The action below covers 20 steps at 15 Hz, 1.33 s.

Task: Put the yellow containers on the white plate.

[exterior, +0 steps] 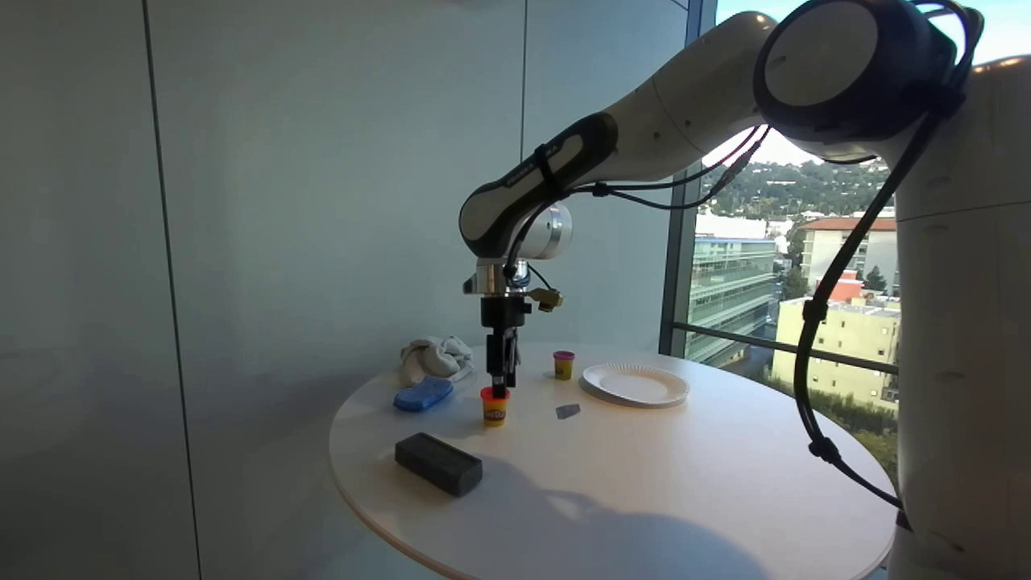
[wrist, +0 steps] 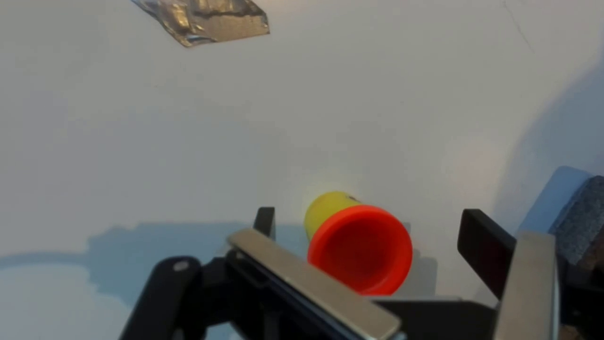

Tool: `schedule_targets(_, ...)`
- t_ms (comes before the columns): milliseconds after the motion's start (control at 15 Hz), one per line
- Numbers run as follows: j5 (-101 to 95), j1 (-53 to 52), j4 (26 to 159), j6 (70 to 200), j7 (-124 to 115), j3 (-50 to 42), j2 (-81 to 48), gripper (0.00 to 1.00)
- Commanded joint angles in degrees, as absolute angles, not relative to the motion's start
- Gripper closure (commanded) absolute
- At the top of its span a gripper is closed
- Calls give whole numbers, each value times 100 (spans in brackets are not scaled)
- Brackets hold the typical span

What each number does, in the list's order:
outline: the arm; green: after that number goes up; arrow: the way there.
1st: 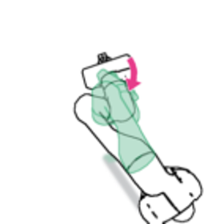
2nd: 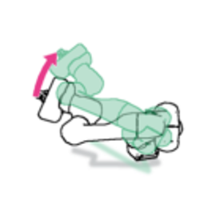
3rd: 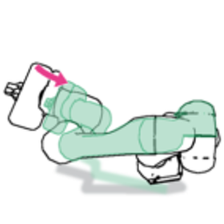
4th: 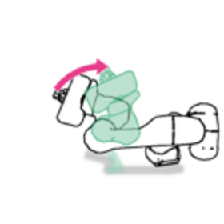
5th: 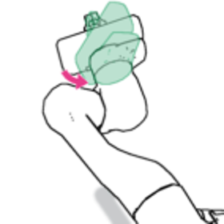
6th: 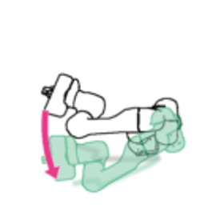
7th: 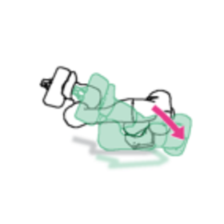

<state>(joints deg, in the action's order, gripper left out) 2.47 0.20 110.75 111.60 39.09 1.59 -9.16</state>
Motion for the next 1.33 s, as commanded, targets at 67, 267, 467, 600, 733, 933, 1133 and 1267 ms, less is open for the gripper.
schedule_targets(67,292,16,10974,11120,4194,289,-945,0)
schedule_targets(267,232,-19,10883,11133,4171,341,-1085,0)
schedule_targets(467,132,-23,10846,11260,4107,342,-1202,25)
schedule_targets(600,157,0,10816,11283,4159,344,-1232,34)
schedule_targets(733,125,5,10788,11341,4139,345,-1255,49)
schedule_targets(933,89,18,10771,11367,4158,339,-1242,72)
schedule_targets(1133,51,35,10772,11378,4116,320,-1193,72)
schedule_targets(1267,-106,59,10849,11506,3960,251,-996,72)
